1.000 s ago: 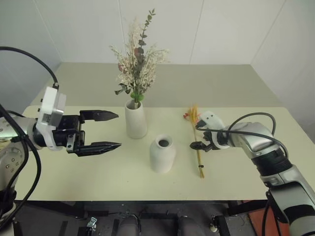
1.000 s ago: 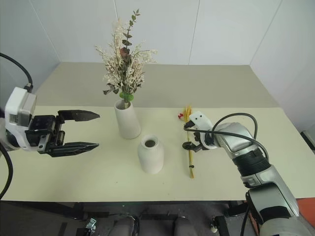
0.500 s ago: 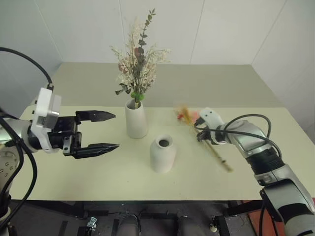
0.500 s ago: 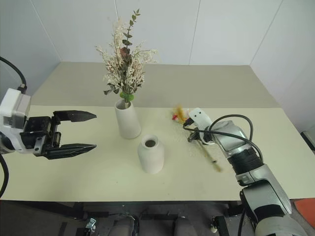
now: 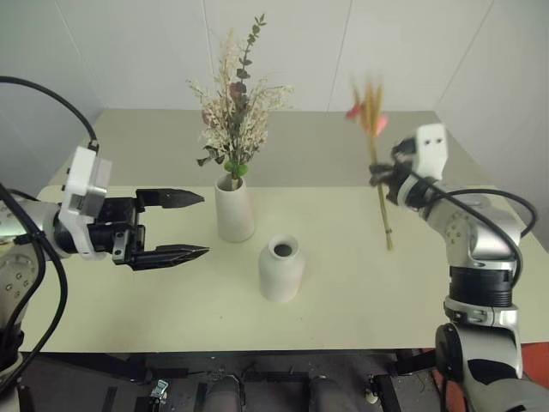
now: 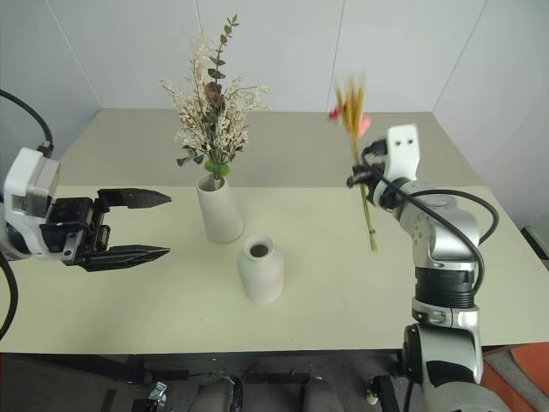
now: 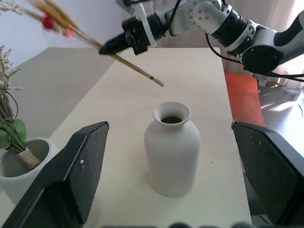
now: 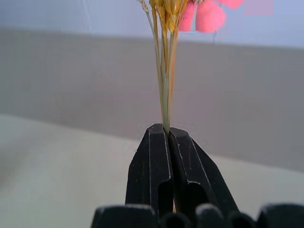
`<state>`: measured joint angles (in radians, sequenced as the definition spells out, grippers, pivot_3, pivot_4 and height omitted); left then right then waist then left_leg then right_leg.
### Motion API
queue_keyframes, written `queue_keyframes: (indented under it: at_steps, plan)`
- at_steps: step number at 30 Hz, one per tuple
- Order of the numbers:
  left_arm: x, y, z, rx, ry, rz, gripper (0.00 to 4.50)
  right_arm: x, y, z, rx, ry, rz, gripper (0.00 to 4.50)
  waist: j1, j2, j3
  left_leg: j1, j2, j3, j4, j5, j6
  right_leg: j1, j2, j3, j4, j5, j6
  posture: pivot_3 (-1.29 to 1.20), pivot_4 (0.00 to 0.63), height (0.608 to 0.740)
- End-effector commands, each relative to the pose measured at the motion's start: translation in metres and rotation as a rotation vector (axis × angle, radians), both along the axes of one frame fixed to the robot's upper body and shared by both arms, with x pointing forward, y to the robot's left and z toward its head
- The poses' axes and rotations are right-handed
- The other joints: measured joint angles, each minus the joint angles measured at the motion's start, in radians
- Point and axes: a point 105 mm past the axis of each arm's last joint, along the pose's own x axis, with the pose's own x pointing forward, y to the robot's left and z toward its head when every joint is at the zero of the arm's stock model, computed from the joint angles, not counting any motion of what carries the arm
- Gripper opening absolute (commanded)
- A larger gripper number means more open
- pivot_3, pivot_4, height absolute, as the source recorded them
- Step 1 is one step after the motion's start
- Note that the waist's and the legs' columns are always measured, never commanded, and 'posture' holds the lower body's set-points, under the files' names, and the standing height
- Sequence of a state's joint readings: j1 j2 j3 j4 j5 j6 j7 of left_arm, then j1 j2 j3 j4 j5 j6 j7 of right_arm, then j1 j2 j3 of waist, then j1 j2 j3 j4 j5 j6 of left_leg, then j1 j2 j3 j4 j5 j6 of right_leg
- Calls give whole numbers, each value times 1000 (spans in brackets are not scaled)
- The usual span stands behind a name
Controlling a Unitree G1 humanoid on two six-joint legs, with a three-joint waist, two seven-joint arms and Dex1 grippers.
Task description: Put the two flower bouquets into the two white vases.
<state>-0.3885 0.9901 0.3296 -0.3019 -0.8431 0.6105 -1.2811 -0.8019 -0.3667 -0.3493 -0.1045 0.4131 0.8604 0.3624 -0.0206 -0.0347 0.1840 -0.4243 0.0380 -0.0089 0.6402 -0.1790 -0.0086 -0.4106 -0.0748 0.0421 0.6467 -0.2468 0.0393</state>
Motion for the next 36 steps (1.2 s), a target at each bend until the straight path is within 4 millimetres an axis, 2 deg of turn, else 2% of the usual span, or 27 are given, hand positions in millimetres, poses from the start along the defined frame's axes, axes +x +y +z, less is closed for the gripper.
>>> queue_keyframes:
  at_steps: [1,4,7,10,14,17,30,36]
  plan:
    - [1,-1,5,9,-27,-24,4500,-39,10,57,190,-258,171,54,0,0,0,0,0,0,0,0,0,0,0,0,0,0,0,0,150,740]
    - [8,1,6,-2,-28,-8,4500,-64,34,76,279,-358,351,54,0,0,0,0,1,0,0,0,0,0,0,0,0,0,0,0,150,740]
    - [11,1,7,-5,-28,-13,4500,-77,54,83,310,-387,449,54,-3,0,0,1,1,0,0,0,0,0,1,0,1,0,0,0,150,740]
    - [11,-1,6,-2,-26,-23,4500,-87,77,80,298,-396,529,54,-8,1,0,1,1,0,0,0,0,0,1,0,1,0,0,0,150,740]
    - [12,-2,7,-8,-31,-20,4500,-87,97,60,271,-361,581,54,-15,1,0,0,2,0,-1,0,0,-1,2,0,1,0,-1,0,150,740]
    - [12,-2,8,-5,-32,-18,4500,-86,103,52,267,-349,591,54,-15,1,0,0,2,0,-1,0,0,-1,2,0,1,0,-1,0,150,740]
    - [13,-1,8,3,-29,-11,4500,-102,122,56,303,-374,679,54,-20,1,0,0,10,1,-1,0,0,-4,10,1,1,2,-4,0,150,740]
    - [13,-2,9,3,-36,-9,4500,-100,126,36,308,-301,731,54,-19,1,0,-2,13,1,-1,0,0,-8,13,2,1,4,-7,0,150,740]
